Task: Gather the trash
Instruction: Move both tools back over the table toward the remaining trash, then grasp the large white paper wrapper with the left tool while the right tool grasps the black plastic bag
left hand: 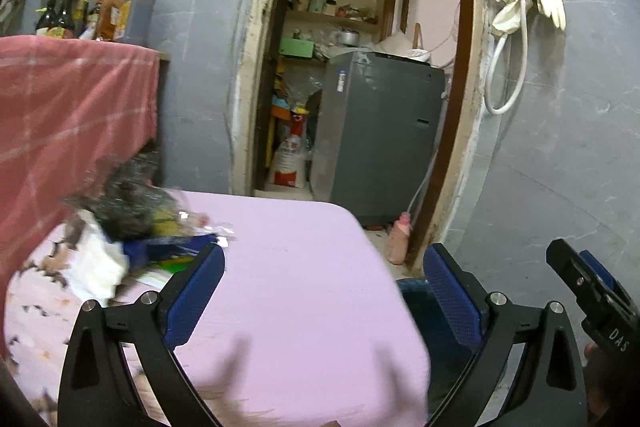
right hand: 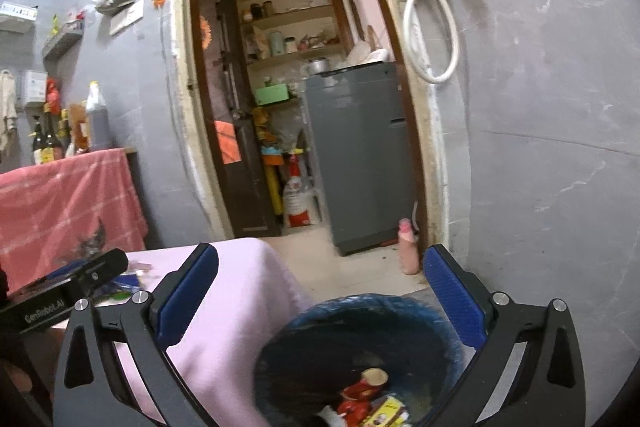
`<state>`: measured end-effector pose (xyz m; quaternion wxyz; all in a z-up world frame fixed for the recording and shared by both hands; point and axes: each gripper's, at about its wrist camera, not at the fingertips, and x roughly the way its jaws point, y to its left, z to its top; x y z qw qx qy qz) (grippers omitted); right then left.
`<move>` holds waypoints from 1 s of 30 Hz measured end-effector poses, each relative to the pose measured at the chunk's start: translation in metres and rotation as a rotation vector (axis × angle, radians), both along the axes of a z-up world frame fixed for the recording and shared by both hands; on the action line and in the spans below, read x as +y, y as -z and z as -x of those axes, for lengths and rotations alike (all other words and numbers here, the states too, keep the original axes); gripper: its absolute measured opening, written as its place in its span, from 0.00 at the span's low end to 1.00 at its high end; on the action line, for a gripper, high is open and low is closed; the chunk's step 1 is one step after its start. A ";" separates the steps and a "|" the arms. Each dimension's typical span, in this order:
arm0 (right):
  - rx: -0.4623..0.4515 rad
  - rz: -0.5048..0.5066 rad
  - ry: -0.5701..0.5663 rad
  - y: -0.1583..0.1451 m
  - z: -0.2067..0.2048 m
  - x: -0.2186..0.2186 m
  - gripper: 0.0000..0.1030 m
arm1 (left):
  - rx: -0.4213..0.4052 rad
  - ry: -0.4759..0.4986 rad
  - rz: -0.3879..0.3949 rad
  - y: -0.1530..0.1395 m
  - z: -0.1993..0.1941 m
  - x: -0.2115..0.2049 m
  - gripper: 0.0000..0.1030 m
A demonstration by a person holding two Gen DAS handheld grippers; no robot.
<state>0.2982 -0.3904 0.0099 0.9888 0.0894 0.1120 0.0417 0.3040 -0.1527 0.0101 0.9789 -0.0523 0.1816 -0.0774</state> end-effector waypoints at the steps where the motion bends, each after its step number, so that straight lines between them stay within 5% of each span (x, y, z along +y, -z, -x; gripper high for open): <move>1: -0.002 0.003 -0.012 -0.002 0.001 0.008 1.00 | 0.000 -0.007 -0.003 -0.001 0.001 0.004 0.95; 20: 0.054 0.068 -0.246 -0.008 -0.014 0.138 1.00 | 0.086 -0.258 -0.022 0.016 0.028 0.164 0.95; 30: 0.160 0.121 -0.332 0.005 -0.045 0.183 1.00 | 0.237 -0.237 0.022 0.030 0.008 0.195 0.95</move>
